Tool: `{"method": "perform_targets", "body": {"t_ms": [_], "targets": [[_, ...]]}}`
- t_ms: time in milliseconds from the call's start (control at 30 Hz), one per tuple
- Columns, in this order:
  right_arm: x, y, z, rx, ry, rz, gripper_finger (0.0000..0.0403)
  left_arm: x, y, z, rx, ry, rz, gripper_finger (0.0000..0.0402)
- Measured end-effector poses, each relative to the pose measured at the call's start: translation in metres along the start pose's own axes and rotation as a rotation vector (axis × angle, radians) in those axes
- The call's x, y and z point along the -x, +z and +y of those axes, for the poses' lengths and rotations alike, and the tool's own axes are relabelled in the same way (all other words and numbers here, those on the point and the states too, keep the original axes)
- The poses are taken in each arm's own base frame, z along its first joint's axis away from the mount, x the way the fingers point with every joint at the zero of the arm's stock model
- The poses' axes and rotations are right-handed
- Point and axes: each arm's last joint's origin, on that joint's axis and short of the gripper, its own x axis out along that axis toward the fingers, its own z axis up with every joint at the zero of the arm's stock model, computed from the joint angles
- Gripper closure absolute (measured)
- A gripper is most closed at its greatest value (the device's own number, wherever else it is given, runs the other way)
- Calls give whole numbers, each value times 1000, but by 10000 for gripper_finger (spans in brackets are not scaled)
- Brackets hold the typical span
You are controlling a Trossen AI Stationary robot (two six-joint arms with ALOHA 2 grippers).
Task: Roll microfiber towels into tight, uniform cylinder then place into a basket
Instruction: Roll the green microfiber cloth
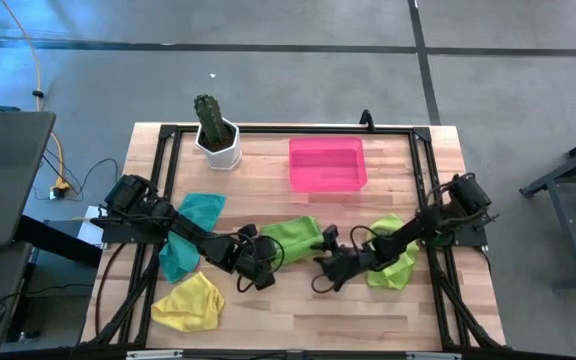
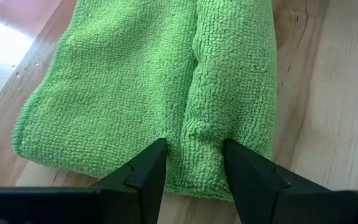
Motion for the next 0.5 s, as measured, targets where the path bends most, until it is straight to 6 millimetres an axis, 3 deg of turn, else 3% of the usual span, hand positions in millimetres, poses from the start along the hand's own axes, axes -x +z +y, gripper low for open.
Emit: {"method": "perform_targets", "body": {"t_ms": [200, 500], "targets": [[-1, -2, -1, -22, 0, 15, 216, 0, 0, 0, 0, 0, 0, 252], [-3, -4, -6, -18, -43, 43, 172, 0, 0, 0, -1, -4, 4, 252]]}}
